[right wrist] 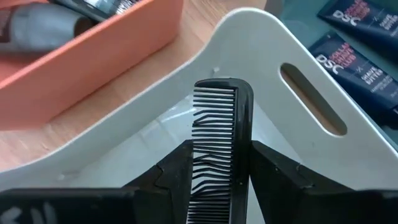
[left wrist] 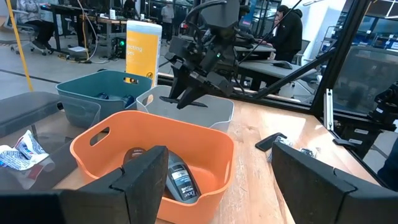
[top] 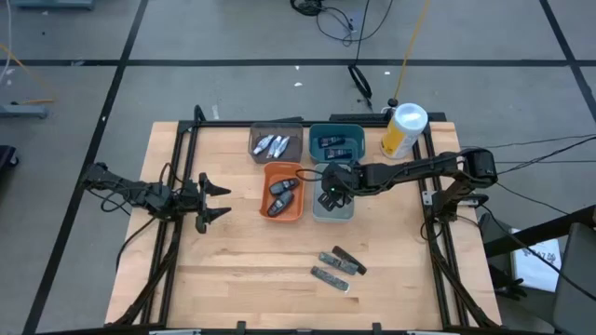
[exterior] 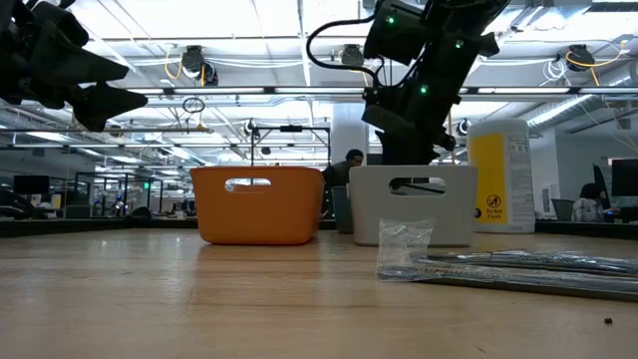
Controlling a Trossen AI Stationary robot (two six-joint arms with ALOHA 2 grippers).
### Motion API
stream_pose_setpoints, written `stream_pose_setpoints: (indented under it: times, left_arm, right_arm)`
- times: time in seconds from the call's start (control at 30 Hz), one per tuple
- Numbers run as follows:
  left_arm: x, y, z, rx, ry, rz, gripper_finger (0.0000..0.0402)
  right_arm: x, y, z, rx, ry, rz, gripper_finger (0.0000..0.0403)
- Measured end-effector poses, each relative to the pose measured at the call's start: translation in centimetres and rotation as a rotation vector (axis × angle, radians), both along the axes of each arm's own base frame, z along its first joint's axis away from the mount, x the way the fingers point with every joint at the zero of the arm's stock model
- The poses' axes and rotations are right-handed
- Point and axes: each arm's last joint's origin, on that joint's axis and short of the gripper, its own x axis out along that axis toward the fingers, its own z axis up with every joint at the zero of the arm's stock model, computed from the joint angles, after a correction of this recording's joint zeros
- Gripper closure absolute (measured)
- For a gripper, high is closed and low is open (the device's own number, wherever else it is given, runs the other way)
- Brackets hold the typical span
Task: Pick & Place Travel size toiletries
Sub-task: Put the black comb into the gray bin
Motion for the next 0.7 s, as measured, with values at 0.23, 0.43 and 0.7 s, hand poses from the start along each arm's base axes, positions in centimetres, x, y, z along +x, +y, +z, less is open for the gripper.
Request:
stream_pose_setpoints:
  times: [0.23,0.43,0.7]
  left_arm:
    - [0.00,0.00,0.00,0.000,0.000,0.000,0.0119]
    - [0.00,0.00,0.00,0.000,0.000,0.000,0.0119]
    - [0.00,0.00,0.00,0.000,0.000,0.000,0.0119]
  right_arm:
    - [0.31,0.03,0.15,0.010,-0.031,0.027,0.0246]
    - [0.40,0.04,0.20,0.010,-0.041,0.031,0.0237]
    - [0.87,0.17,0.59,-0.012,-0.087,0.079,0.0225]
